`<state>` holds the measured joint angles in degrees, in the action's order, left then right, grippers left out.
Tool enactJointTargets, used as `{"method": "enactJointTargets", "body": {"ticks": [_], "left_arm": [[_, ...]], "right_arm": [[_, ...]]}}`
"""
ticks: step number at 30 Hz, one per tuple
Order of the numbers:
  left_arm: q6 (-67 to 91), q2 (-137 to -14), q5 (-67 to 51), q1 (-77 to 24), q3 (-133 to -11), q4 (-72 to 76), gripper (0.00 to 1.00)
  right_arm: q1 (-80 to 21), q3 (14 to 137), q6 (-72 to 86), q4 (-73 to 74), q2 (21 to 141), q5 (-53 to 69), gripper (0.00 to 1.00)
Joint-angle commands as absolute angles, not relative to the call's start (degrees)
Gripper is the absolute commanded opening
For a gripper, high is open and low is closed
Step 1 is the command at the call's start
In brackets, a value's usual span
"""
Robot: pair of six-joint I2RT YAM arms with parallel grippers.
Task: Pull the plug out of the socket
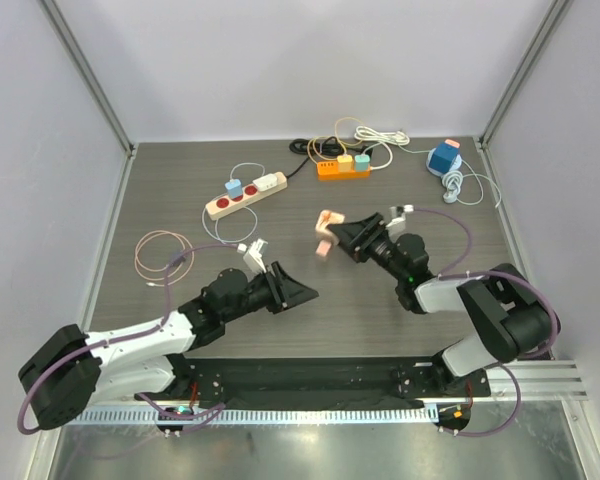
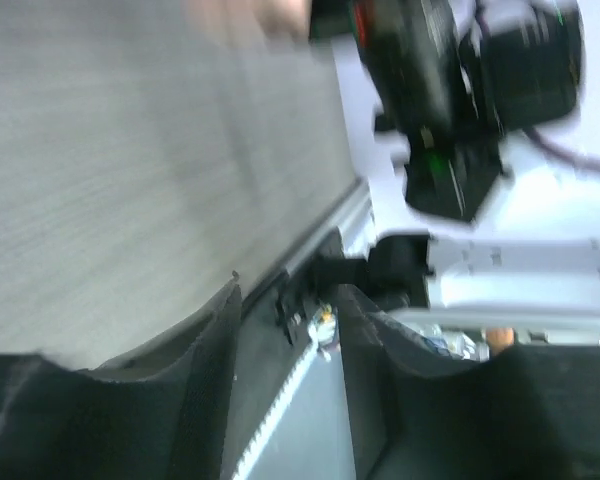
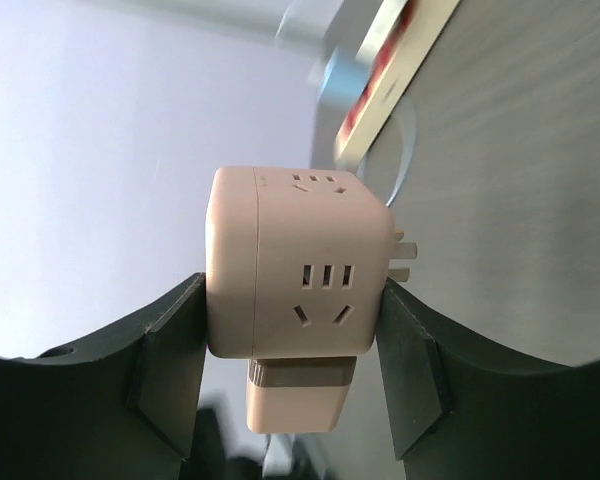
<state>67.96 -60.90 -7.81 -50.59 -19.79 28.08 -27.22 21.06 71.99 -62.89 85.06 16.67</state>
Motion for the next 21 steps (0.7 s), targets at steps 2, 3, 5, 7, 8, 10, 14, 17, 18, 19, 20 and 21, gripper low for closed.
{"method": "enactJointTargets", "body": {"ticks": [2,3,5,7,8,10,14,17,18,19,20,21], "left_arm": [[65.22,-57.83,-11.86,-51.50,-18.72,24.61,0.00],[64.61,-57.66,-12.56,-51.50,-18.81,25.13,0.00],[64.34,-57.05,-13.44,-51.07,-19.77,23.92,0.00],[63.55,-56.60,-13.80,-50.45,-20.82,22.33,0.19],[63.37,-56.34,-13.89,-49.75,-21.70,20.76,0.52],[63.11,-55.72,-15.11,-47.91,-22.23,20.74,0.77],[62.14,-55.90,-18.01,-44.57,-23.90,20.74,0.98],[61.79,-58.44,-20.64,-43.16,-25.22,22.05,0.99],[61.87,-59.32,-21.26,-43.07,-25.49,22.76,0.98],[62.14,-61.24,-22.23,-43.07,-25.84,23.63,0.98],[63.18,-62.22,-22.85,-43.07,-25.84,26.60,0.98],[63.72,-63.18,-23.37,-43.07,-25.84,28.28,0.98]], "right_arm": [[-22.41,23.90,72.51,-68.56,86.31,8.96,0.01],[-22.41,24.43,72.42,-68.21,86.05,9.75,0.01],[-22.41,23.91,72.25,-67.33,85.35,11.07,0.01],[-22.50,22.68,71.81,-66.80,83.77,12.99,0.01],[-22.59,22.24,71.46,-66.27,83.06,13.79,0.01],[-23.20,20.48,71.28,-66.09,80.96,15.81,0.01],[-24.95,16.53,71.37,-64.52,76.30,17.66,0.01],[-26.01,13.45,72.51,-64.16,72.35,18.02,0.01],[-26.80,12.58,72.86,-64.07,71.64,18.10,0.01],[-27.15,12.22,73.30,-63.99,70.93,18.19,0.01],[-27.42,12.04,73.47,-63.55,69.36,18.28,0.01],[-28.29,11.95,73.56,-63.02,68.74,18.11,0.01]]}}
